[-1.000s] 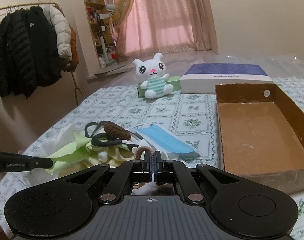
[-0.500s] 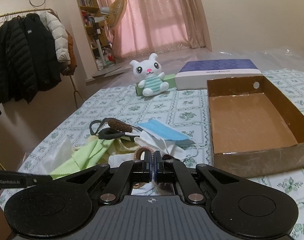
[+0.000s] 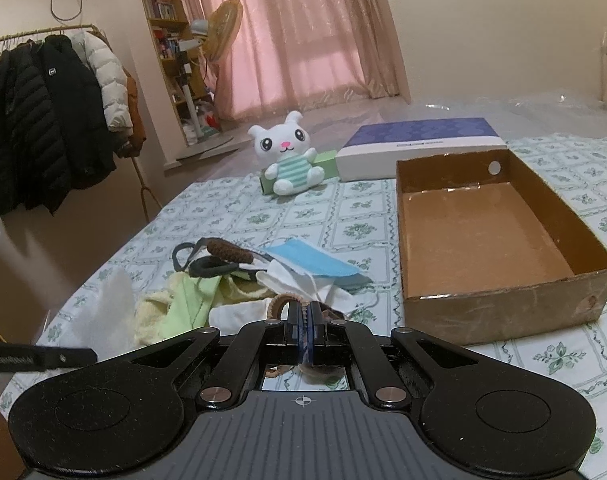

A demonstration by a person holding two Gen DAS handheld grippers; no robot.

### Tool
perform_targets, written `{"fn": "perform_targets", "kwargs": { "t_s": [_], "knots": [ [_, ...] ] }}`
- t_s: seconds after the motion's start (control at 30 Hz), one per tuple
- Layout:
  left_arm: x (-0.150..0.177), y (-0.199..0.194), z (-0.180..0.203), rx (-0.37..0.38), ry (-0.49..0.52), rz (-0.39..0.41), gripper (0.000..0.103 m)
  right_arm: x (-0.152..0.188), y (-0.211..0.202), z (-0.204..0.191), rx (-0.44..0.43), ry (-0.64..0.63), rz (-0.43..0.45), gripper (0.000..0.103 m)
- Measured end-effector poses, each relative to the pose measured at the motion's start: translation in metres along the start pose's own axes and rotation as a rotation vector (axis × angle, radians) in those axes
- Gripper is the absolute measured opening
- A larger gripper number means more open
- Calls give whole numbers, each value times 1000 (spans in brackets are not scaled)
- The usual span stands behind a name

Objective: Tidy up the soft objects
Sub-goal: 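Lift and carry the bag with the left tool while the right tool carries the shoes to the cardboard box, then open the left tool to drop the bag into the box while the right tool releases the shoes there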

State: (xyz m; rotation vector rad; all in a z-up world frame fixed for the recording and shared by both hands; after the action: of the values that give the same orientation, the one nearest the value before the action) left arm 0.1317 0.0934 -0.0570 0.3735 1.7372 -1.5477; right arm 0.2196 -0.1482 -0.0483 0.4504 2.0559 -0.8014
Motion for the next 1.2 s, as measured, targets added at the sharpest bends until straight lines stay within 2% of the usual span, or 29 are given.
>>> {"fn": "perform_targets", "kwargs": {
  "t_s": [0.13, 0.3, 0.6, 0.7, 0.77, 0.9, 1.2],
  "knots": [
    [-20, -10, 14, 26, 18, 46, 2, -8, -6, 6, 3, -3, 20, 2],
    [-49, -13, 53, 83, 68, 95, 2, -24, -16, 22, 26, -15, 58, 2],
    [-123, -11, 168, 244, 118, 200, 2, -73, -43, 74, 106, -49, 154, 2],
    [-143, -4, 210, 305, 113, 206, 2, -88, -48, 94, 136, -59, 173, 2],
    [-152, 4, 237, 340, 103, 200, 2, -95, -49, 108, 154, -59, 177, 2],
    [-158, 28, 275, 358, 81, 165, 3, -101, -49, 135, 190, -56, 170, 2],
    [-129, 117, 332, 325, 24, -45, 3, -90, -41, 189, 236, -5, 124, 2]
  ]
}}
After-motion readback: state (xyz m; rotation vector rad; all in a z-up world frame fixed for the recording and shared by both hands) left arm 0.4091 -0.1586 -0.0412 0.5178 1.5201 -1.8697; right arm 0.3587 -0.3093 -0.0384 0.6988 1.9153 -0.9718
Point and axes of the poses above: each gripper's, at about its wrist camera, not at the fingertips, and y roughly the way its jaws point, z to its right, x to its underside, the point moved 6 cm from there along y, roughly the way its jaws point, and after that the axes turned 15 degrees about -x, right-handed, at the moved point
